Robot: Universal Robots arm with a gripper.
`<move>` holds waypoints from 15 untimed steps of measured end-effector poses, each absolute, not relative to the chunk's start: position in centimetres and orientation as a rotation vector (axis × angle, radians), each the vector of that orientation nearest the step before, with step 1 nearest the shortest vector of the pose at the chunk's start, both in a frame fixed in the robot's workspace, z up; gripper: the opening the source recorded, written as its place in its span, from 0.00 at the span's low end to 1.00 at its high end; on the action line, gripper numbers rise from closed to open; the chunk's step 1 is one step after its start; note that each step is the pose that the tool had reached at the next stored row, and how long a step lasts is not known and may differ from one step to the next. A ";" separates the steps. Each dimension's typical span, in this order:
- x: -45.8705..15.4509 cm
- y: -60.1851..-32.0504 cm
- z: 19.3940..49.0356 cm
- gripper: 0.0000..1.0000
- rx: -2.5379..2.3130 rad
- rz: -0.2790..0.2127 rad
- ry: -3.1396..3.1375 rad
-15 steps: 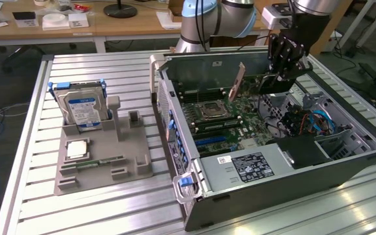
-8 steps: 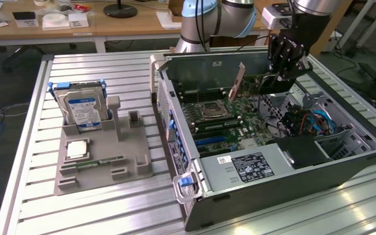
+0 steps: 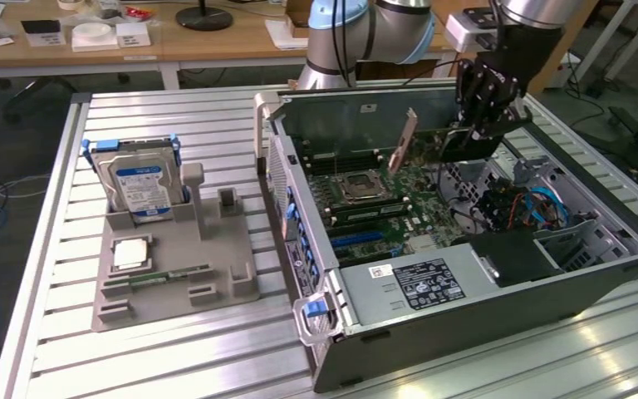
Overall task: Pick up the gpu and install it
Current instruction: 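Insert the gpu into the slot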
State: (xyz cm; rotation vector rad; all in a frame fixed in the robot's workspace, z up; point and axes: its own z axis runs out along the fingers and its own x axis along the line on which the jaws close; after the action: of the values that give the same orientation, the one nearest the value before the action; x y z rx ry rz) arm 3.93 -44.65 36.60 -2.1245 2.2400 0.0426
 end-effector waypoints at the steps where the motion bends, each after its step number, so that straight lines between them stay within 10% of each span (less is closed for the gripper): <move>1: 3.9 -44.7 36.6 0.27 -2.124 0.042 2.240; 15: 2.9 -44.7 36.5 0.27 -2.125 0.043 2.240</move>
State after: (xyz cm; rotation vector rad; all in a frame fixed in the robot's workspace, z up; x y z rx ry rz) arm 2.94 -44.69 36.46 -2.1247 2.2399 0.0425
